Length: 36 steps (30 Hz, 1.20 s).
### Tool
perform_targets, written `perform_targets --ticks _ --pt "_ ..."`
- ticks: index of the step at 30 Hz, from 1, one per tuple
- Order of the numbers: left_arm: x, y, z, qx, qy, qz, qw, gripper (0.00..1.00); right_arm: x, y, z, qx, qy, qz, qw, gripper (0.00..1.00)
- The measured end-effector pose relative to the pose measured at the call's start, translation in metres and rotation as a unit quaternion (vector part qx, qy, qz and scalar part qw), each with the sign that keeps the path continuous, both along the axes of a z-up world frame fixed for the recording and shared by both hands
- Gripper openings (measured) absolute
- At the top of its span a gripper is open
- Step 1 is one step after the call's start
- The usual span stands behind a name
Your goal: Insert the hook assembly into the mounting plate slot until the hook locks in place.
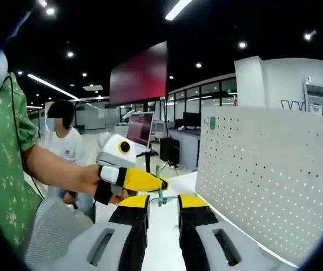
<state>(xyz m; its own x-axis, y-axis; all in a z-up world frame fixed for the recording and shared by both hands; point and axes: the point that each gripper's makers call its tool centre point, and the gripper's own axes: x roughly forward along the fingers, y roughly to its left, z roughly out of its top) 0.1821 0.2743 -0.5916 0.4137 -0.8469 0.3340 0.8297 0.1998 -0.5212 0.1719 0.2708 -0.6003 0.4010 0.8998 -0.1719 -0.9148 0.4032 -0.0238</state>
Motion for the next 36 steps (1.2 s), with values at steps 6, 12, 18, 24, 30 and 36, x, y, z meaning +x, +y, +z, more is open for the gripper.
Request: perform_targets --ticks 6,12,18,24,30,36 --pt "-0.001 0.001 0.004 -0.022 0.007 -0.005 0.9997 0.03 -0.002 0.001 0.004 0.013 -0.002 0.005 0.9999 0.17" --pt "-0.005 0.000 0.002 -0.004 -0.007 -0.014 0.9999 0.03 -0.005 0.000 0.006 0.009 -0.008 0.015 0.9998 0.16" --pt "-0.013 -0.002 0.002 0.051 -0.048 -0.036 0.9969 0.04 -0.010 0.001 0.005 0.006 -0.004 0.028 0.9996 0.16" --pt "-0.021 -0.004 -0.003 0.126 -0.095 -0.059 0.9857 0.05 -0.015 0.001 0.004 0.002 0.000 0.041 0.9991 0.15" --pt "-0.025 -0.003 -0.003 0.168 -0.120 -0.077 0.9754 0.09 -0.023 0.003 0.004 -0.008 0.000 0.064 0.9979 0.15" --pt "-0.033 -0.003 -0.008 0.218 -0.151 -0.098 0.9594 0.11 -0.031 0.004 0.000 -0.037 -0.004 0.084 0.9958 0.15"
